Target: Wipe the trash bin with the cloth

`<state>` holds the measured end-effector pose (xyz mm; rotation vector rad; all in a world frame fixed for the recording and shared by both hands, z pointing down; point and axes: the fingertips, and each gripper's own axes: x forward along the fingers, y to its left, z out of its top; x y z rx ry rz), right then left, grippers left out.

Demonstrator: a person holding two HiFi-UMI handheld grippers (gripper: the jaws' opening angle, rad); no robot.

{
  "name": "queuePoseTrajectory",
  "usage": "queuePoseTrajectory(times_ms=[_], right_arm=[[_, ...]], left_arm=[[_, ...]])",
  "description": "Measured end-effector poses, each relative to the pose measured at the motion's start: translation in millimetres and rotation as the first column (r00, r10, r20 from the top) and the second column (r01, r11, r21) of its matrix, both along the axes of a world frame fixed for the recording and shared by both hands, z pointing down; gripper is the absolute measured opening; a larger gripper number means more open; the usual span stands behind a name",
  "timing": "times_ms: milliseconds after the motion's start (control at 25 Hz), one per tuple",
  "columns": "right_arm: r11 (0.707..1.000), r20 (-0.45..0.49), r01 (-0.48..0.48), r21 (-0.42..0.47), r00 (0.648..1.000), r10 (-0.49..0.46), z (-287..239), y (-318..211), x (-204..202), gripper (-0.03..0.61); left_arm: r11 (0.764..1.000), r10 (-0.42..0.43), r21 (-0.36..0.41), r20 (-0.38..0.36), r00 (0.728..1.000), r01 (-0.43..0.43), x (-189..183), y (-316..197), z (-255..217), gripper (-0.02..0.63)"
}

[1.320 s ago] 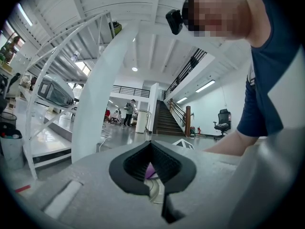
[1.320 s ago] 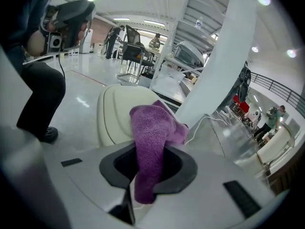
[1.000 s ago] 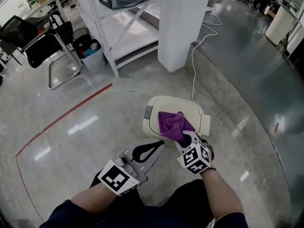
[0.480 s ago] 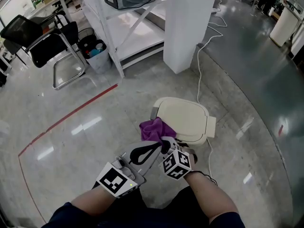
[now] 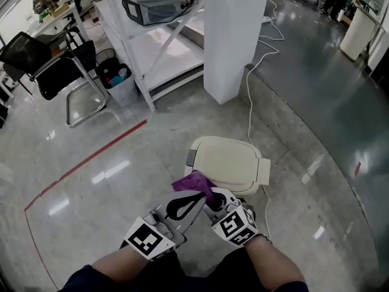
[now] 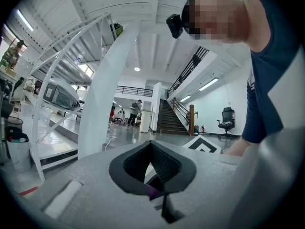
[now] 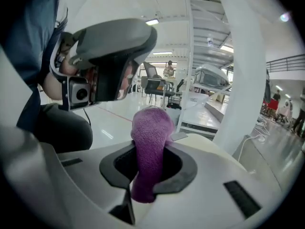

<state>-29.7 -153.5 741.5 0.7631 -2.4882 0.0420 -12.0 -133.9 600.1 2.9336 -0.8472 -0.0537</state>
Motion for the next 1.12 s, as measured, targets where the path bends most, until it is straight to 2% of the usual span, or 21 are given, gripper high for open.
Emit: queuePoseTrajectory(times_ms=[240, 320, 400, 480, 840, 1120], right_arm=[[0.992, 0.120, -0.126, -0.008, 0.985, 0.126, -45.5, -6.2, 39.4, 0.080], [0.984, 0.195, -0.176, -0.015, 0.965, 0.175, -69.9, -6.4, 53.8, 0.080], [0.976, 0.266, -0.217, -0.026, 0.939, 0.216, -97.4, -3.0, 67.5, 0.080], [0.967, 0.299, -0.251, -0.033, 0.921, 0.250, -125.9, 2.4, 80.0, 0.080], [0.940, 0.333, -0.329, -0.089, 0.880, 0.339, -265.9, 45.9, 113.0, 0.080], [0.925, 0.310, -0.352, -0.143, 0.872, 0.379, -382.1, 96.3, 119.9, 0.080]], left_arm=[[1.000, 0.017, -0.008, -0.004, 1.000, -0.017, 19.2, -3.6, -24.0, 0.003], [0.999, 0.027, -0.020, -0.018, 0.999, -0.027, 26.3, -2.7, -40.4, 0.003], [0.997, 0.039, -0.062, 0.004, 0.999, -0.039, 32.5, 0.5, -57.3, 0.003], [0.996, 0.048, -0.081, 0.015, 0.999, -0.047, 36.8, 3.2, -82.5, 0.003], [0.995, 0.015, -0.097, 0.022, 1.000, -0.013, 29.4, 21.5, -222.9, 0.003], [0.995, 0.024, -0.101, 0.044, 0.999, -0.019, 25.6, 57.7, -349.5, 0.003]])
